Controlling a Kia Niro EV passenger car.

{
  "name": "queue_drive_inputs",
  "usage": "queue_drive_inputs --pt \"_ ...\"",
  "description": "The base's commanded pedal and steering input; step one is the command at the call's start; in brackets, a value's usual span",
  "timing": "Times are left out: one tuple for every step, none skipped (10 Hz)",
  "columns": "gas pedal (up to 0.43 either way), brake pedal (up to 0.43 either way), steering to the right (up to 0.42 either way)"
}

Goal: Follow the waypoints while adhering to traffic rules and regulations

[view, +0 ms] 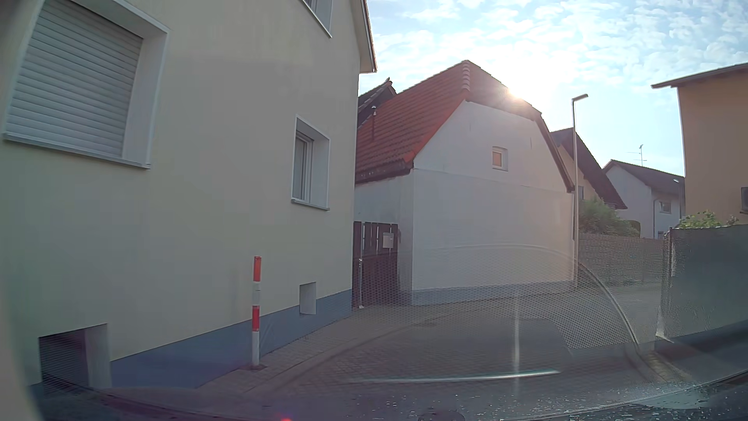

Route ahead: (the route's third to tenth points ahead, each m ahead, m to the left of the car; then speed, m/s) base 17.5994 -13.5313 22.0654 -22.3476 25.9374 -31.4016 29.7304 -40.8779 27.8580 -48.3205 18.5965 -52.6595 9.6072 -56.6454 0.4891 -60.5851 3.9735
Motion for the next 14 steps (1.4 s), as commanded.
queue_drive_inputs --pt "0.028 0.000 0.158" --pt "0.028 0.000 0.167" --pt "0.039 0.000 0.176" --pt "0.039 0.000 0.185" --pt "0.039 0.000 0.194" --pt "0.047 0.000 0.202" --pt "0.047 0.000 0.211" --pt "0.047 0.000 0.217" --pt "0.047 0.000 0.221" --pt "0.047 0.000 0.225" --pt "0.047 0.000 0.227" --pt "0.047 0.000 0.232" --pt "0.047 0.000 0.239" --pt "0.047 0.000 0.248"
